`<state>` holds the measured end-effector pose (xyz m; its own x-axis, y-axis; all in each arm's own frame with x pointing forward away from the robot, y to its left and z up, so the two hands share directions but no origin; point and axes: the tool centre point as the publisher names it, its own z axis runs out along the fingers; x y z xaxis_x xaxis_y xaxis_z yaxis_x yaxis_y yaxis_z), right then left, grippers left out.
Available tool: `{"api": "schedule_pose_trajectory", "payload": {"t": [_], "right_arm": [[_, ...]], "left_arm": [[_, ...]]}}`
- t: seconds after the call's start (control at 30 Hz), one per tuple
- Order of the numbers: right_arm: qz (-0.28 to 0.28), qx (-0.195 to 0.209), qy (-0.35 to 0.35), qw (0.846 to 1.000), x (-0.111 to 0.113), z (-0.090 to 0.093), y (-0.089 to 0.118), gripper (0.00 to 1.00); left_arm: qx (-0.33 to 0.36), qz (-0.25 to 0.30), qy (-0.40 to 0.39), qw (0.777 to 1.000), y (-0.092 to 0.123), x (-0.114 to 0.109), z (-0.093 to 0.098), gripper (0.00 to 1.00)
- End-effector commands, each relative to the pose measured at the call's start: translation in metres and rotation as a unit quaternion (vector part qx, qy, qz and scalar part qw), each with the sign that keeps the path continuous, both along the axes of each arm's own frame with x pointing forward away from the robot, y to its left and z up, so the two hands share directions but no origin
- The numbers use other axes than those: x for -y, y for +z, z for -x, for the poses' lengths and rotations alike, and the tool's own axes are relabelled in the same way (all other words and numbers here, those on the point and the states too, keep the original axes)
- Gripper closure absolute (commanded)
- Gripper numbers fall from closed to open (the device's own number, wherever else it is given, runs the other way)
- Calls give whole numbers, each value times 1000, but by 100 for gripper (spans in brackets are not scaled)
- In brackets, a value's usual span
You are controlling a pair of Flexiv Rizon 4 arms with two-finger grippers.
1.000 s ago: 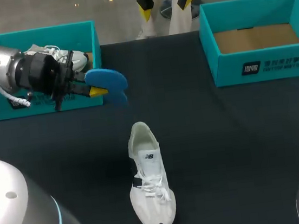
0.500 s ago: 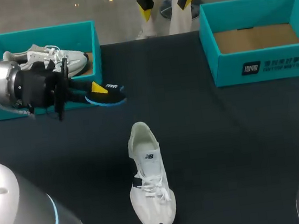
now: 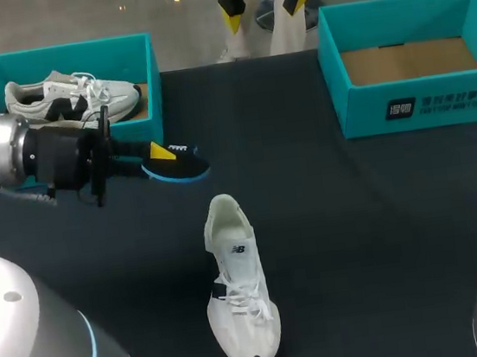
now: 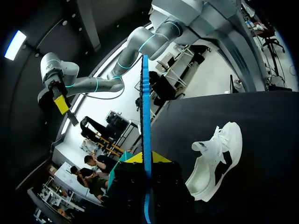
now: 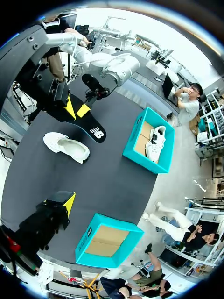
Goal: Take the shoe out of the shoebox, open the shoe tongue, remove and reinsert the insole, then place the shoe into the shoebox
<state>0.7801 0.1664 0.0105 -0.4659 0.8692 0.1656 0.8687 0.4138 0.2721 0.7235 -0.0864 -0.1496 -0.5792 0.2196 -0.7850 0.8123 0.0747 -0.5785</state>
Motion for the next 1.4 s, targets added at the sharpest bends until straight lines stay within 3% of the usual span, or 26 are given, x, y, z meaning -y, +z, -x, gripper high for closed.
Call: {"api": "schedule_pose_trajectory", "payload": {"t": [0.03, 0.47, 0.53, 0.57, 0.6, 0.87, 1.4], "right_arm": [[1, -1, 0, 1000, 0, -1, 0, 0], [1, -1, 0, 1000, 0, -1, 0, 0], [1, -1, 0, 1000, 0, -1, 0, 0], [1, -1, 0, 1000, 0, -1, 0, 0], [1, -1, 0, 1000, 0, -1, 0, 0], [1, -1, 0, 1000, 0, -1, 0, 0], [1, -1, 0, 1000, 0, -1, 0, 0]], "left_arm": [[1, 0, 0, 1000, 0, 0, 0, 100], [1, 0, 0, 1000, 0, 0, 0, 100], [73, -11, -12, 997, 3, -4, -4, 100], [111, 14, -33, 993, 7, -5, -4, 100], [109, 45, -18, 993, 10, -7, -5, 100], [214, 53, 1, 975, 0, -26, -13, 100], [345, 65, 11, 936, 4, -8, -38, 100]]}}
